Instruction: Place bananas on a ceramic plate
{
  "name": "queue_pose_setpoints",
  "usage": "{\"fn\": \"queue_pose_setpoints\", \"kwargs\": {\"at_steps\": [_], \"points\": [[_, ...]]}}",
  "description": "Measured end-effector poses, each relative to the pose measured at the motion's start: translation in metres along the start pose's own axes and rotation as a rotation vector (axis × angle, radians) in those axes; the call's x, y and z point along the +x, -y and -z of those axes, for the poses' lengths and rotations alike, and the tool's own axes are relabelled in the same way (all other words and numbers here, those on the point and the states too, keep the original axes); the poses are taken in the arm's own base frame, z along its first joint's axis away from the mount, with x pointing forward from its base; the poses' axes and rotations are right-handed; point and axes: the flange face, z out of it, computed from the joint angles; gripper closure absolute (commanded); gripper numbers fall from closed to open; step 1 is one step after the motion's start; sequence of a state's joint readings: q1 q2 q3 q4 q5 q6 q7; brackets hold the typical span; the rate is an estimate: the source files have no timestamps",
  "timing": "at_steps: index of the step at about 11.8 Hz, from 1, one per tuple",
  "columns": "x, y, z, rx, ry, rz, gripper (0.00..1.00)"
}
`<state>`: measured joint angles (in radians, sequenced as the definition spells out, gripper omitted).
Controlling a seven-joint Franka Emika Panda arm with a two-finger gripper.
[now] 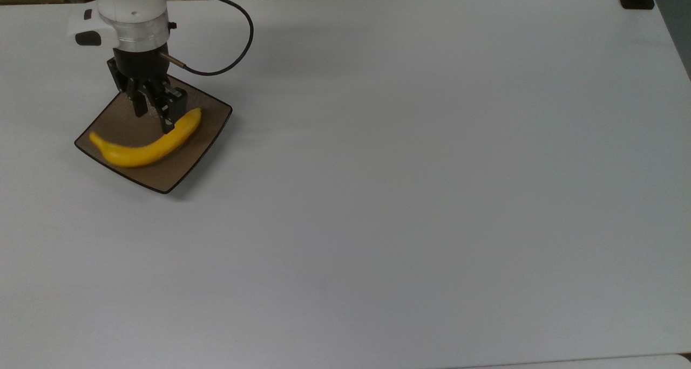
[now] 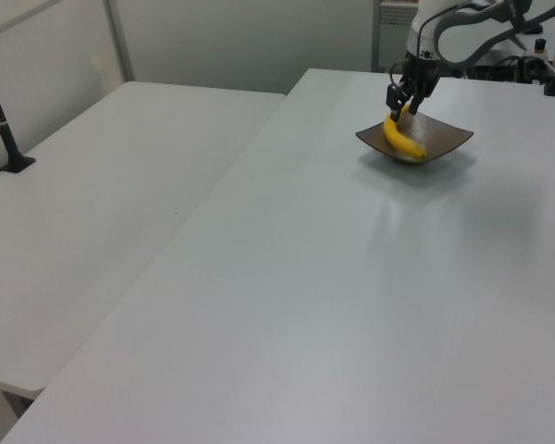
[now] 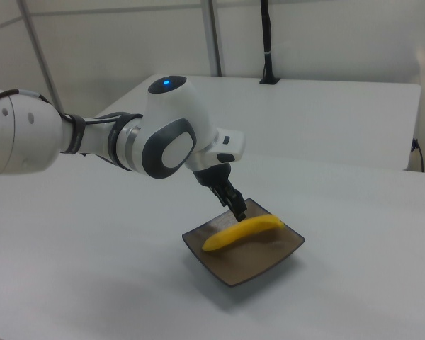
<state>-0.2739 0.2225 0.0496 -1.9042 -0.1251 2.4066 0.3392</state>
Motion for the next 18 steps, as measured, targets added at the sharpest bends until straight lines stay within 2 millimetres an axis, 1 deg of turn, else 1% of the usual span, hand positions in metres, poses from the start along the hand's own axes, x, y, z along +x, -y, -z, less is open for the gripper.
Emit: {"fn": "queue_pose_setpoints", "kwargs": {"at_steps": [4, 5, 7, 8, 10, 12, 13, 15, 16, 17, 18], "points": [[0.001, 0.0, 0.003, 0.001, -0.004, 0.005, 0.0], [0.001, 0.001, 0.006, -0.001, 0.0, 0.028, 0.0], [-0.007, 0.007, 0.014, -0.022, 0.071, 0.122, 0.0], [-0.016, 0.015, 0.023, -0.036, 0.134, 0.192, 0.0], [-0.033, 0.041, 0.049, -0.045, 0.2, 0.298, 0.0], [-0.051, 0.076, 0.078, -0.036, 0.201, 0.386, 0.0], [-0.064, 0.091, 0.089, -0.041, 0.229, 0.424, 0.0], [-0.089, 0.121, 0.104, -0.043, 0.277, 0.49, 0.0], [-0.097, 0.132, 0.112, -0.016, 0.287, 0.497, 0.0], [-0.101, 0.138, 0.123, 0.027, 0.291, 0.488, 0.0], [-0.103, 0.139, 0.135, 0.061, 0.286, 0.478, 0.0]]}}
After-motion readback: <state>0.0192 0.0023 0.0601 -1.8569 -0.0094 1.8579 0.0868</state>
